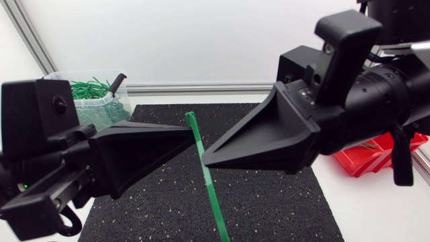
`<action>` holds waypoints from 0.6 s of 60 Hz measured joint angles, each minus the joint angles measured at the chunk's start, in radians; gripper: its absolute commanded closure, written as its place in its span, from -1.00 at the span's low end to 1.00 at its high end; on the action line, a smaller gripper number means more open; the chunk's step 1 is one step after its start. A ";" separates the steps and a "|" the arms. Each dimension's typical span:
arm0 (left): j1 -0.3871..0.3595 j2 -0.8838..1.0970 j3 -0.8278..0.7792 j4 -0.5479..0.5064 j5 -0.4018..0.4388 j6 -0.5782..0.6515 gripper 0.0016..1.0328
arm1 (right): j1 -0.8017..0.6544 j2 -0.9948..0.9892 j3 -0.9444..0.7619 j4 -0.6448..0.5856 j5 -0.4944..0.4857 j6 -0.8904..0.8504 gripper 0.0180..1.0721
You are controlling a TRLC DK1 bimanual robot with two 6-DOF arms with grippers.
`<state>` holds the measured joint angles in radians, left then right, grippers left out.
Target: Take a green cable tie from the red box, thread the tail through the head to close it, then place it in the transparent bin on the left.
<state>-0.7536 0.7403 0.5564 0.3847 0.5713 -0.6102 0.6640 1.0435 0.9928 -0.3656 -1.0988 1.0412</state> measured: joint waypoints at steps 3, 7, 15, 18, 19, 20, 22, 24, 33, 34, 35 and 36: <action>0.000 0.000 0.000 0.000 0.000 0.000 0.93 | 0.000 0.000 0.000 0.000 0.000 0.000 0.89; 0.001 0.000 0.000 0.000 0.000 0.000 0.93 | 0.000 0.000 0.000 0.000 0.000 0.000 0.89; 0.001 0.000 0.000 0.000 0.000 0.000 0.93 | 0.000 0.000 0.000 0.000 0.000 0.000 0.89; 0.002 0.000 0.000 0.000 0.000 0.000 0.93 | 0.000 0.000 0.000 0.000 0.000 0.000 0.89; 0.003 0.000 0.000 0.000 0.000 0.000 0.93 | 0.000 0.000 0.000 0.000 0.000 0.000 0.89; 0.003 0.000 0.000 0.000 0.000 0.000 0.93 | 0.000 0.000 0.000 0.000 0.000 0.000 0.89; 0.004 0.000 0.000 0.000 0.000 0.000 0.93 | 0.000 0.000 0.000 0.000 0.000 0.000 0.89; 0.006 0.000 0.000 0.000 0.000 0.000 0.93 | 0.000 0.000 0.000 0.000 0.000 0.001 0.89; 0.006 0.002 0.000 0.000 0.000 0.000 0.93 | 0.000 0.000 0.000 0.000 0.000 0.006 0.89; 0.006 0.002 0.000 0.000 0.000 0.000 0.93 | 0.000 0.000 0.000 0.000 0.000 0.006 0.89; 0.006 0.003 0.000 0.000 0.000 0.000 0.93 | 0.000 0.000 0.000 0.000 0.000 0.006 0.89; 0.006 0.005 0.000 0.000 0.000 0.000 0.93 | 0.000 0.000 0.000 0.000 0.000 0.006 0.89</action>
<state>-0.7479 0.7452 0.5564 0.3843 0.5713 -0.6102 0.6640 1.0435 0.9924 -0.3656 -1.0988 1.0477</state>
